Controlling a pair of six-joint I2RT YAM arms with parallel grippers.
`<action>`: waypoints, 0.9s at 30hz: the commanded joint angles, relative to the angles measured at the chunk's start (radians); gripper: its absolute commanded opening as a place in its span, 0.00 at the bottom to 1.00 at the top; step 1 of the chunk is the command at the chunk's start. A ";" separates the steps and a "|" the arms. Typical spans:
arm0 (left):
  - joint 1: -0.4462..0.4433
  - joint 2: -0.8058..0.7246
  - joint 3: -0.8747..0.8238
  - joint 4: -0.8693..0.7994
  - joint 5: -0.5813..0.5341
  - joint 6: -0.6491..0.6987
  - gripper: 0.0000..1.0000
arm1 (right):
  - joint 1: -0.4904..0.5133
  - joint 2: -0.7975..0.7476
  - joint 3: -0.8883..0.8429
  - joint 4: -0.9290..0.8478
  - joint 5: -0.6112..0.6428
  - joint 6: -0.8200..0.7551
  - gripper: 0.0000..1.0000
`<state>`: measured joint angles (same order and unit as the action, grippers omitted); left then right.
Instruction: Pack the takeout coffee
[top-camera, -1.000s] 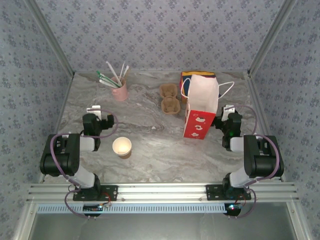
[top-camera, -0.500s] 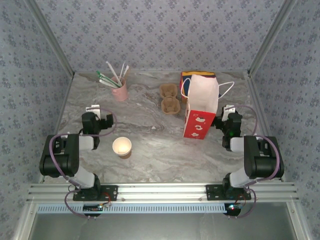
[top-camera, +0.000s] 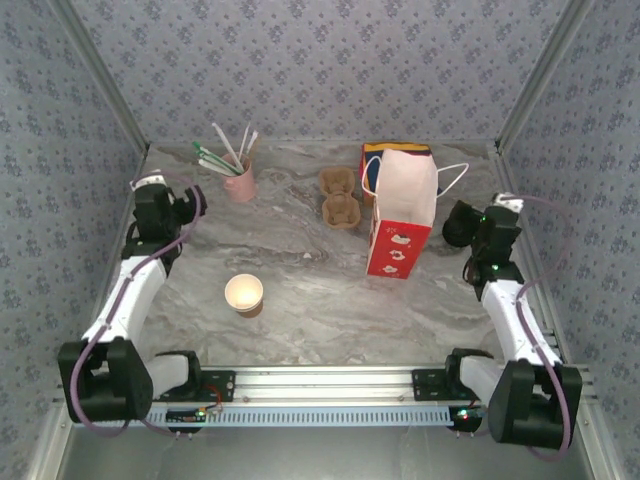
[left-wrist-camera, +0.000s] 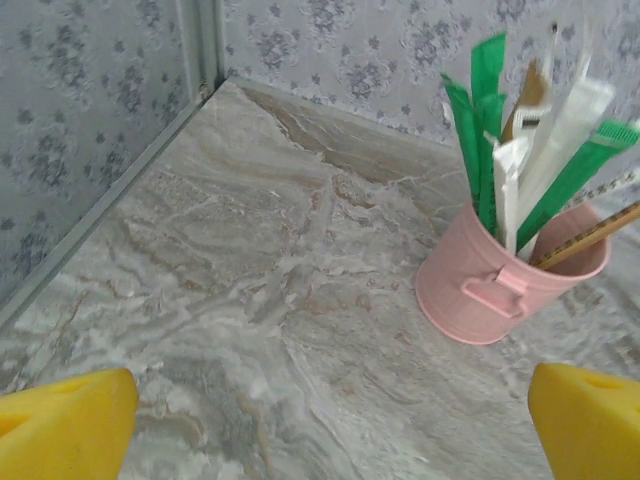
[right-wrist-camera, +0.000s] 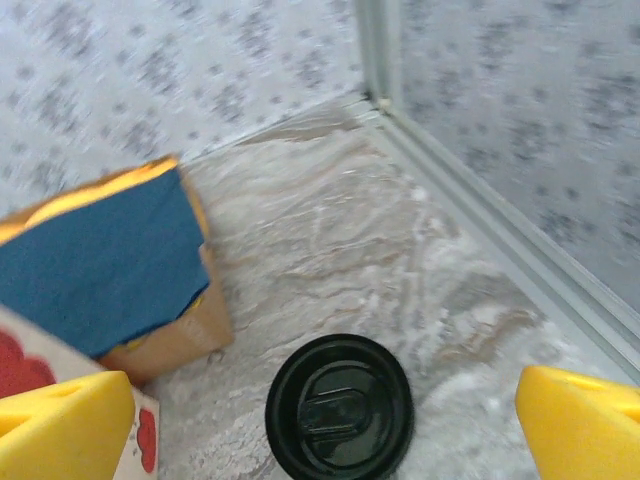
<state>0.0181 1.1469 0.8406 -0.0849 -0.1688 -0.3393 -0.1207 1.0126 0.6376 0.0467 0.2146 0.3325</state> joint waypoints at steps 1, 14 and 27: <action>0.006 -0.052 0.078 -0.278 0.047 -0.146 1.00 | -0.028 -0.049 0.092 -0.364 0.080 0.237 1.00; -0.159 -0.134 0.179 -0.554 0.122 -0.214 1.00 | 0.056 -0.129 0.493 -0.718 -0.088 0.159 1.00; -0.390 -0.156 0.237 -0.781 0.030 -0.289 1.00 | 0.679 0.111 0.851 -0.787 0.081 0.040 0.96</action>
<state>-0.3534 1.0195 1.0504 -0.7658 -0.1066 -0.5968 0.4587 1.0687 1.4242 -0.6933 0.2230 0.4248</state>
